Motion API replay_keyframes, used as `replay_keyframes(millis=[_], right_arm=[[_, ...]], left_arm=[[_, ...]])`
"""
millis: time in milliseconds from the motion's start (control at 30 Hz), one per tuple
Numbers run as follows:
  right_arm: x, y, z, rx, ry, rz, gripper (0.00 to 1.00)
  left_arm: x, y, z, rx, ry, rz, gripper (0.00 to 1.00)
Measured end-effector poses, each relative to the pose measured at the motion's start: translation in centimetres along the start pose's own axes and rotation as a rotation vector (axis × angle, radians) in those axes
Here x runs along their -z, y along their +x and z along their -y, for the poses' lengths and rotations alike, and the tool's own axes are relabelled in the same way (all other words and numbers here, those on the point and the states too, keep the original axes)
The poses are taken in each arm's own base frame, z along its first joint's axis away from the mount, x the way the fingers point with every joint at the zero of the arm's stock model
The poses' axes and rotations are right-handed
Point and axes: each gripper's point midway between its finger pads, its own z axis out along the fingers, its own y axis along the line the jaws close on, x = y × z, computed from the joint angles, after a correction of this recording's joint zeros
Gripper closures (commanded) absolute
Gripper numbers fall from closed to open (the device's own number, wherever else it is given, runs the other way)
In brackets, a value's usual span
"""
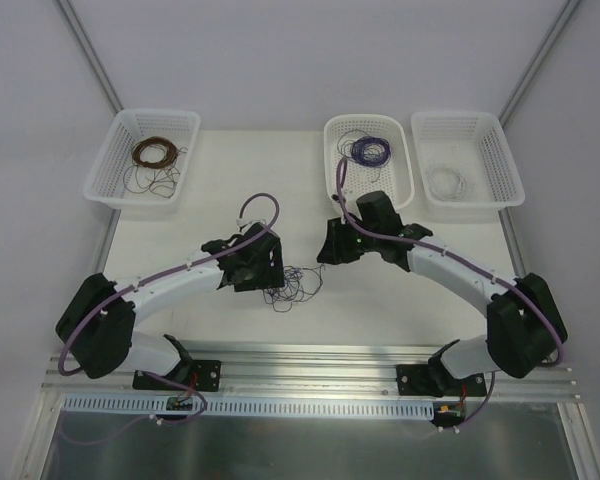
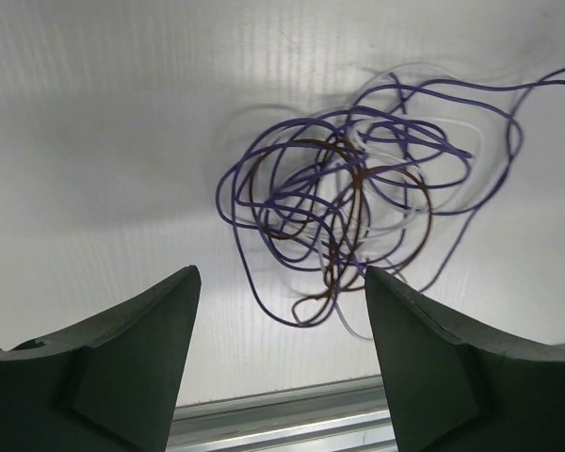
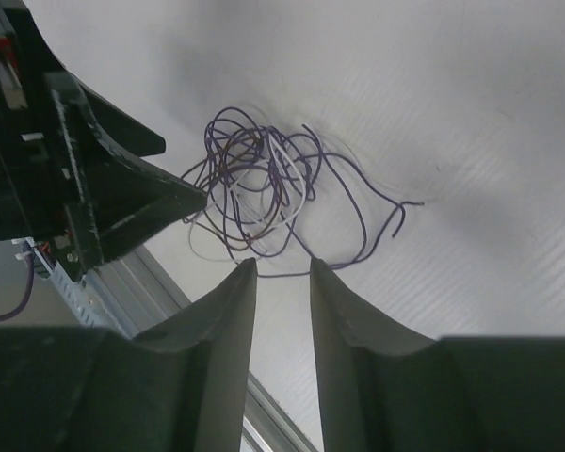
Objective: Untangle the cables
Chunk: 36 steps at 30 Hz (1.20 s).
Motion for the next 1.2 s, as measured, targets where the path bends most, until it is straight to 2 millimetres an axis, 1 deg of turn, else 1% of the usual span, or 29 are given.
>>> replay_keyframes(millis=[67, 167, 300, 400, 467, 567, 700, 767, 900, 1200], right_arm=[[-1.2, -0.4, -0.1, 0.006, -0.018, -0.019, 0.73], [-3.3, -0.3, -0.1, 0.008, -0.041, -0.067, 0.77], [-6.1, 1.2, -0.1, 0.001, -0.06, -0.14, 0.78], [-7.4, 2.5, 0.1, -0.006, -0.064, -0.186, 0.81], [-7.9, 3.1, 0.3, -0.009, -0.06, -0.205, 0.85], [-8.4, 3.6, 0.7, -0.016, -0.045, -0.216, 0.87], [-8.8, 3.3, 0.9, -0.017, -0.033, -0.201, 0.86], [-8.9, 2.9, 1.0, -0.017, -0.025, -0.185, 0.83], [-9.1, 2.6, 1.4, -0.015, -0.003, -0.168, 0.8], [-9.1, 2.4, 1.8, -0.011, 0.022, -0.155, 0.78]], left_arm=[[-0.9, 0.4, -0.4, -0.001, -0.033, -0.028, 0.31], [-2.0, 0.5, -0.6, -0.004, -0.068, -0.06, 0.32], [-2.7, 0.0, 0.1, -0.009, -0.073, -0.068, 0.35], [-3.1, -0.1, 0.1, -0.004, -0.077, -0.071, 0.37], [-3.3, 0.0, -0.1, -0.004, -0.082, -0.079, 0.37], [-3.4, 0.0, -0.2, -0.003, -0.084, -0.084, 0.39], [-3.4, 0.0, -0.1, -0.006, -0.081, -0.082, 0.4], [-3.4, 0.0, -0.1, -0.005, -0.08, -0.081, 0.4], [-3.4, 0.0, -0.1, -0.005, -0.08, -0.082, 0.41], [-3.4, -0.1, -0.1, 0.001, -0.076, -0.085, 0.41]])
